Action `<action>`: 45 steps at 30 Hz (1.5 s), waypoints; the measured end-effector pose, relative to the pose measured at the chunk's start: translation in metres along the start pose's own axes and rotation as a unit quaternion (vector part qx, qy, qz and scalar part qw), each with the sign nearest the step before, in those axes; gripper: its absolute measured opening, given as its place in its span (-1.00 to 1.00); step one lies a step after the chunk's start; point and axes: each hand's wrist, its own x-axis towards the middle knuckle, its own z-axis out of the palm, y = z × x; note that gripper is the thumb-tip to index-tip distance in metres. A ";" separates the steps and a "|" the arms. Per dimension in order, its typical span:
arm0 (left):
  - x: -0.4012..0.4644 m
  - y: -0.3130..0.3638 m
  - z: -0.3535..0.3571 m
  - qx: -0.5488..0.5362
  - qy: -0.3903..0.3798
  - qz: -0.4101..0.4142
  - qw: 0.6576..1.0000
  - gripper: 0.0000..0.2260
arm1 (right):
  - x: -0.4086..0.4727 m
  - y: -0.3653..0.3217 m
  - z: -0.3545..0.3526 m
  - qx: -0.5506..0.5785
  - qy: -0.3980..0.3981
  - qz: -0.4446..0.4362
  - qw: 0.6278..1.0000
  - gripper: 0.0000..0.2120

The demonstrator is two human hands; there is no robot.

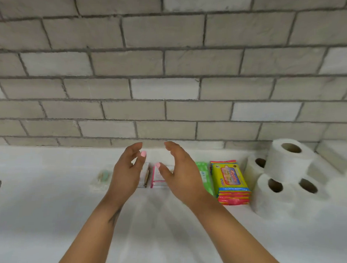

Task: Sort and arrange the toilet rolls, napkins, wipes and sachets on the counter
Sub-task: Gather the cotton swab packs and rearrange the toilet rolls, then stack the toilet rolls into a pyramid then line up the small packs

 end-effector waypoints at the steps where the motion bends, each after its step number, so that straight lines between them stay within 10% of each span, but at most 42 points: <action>1: -0.006 0.008 0.007 -0.018 -0.009 0.002 1.000 -0.73 | -0.006 0.001 -0.011 0.002 0.012 0.004 1.000 -0.49; 21: -0.112 0.107 0.194 -0.182 -0.211 0.019 0.960 -0.76 | -0.118 0.069 -0.201 -0.036 0.152 0.138 0.978 -0.51; 33: -0.172 0.184 0.341 -0.199 -0.216 -0.005 0.956 -0.81 | -0.160 0.166 -0.348 -0.034 0.173 0.164 0.971 -0.51; 45: -0.196 0.173 0.456 -0.145 -0.207 -0.139 0.957 -0.45 | -0.177 0.282 -0.425 0.053 0.145 0.254 0.955 -0.57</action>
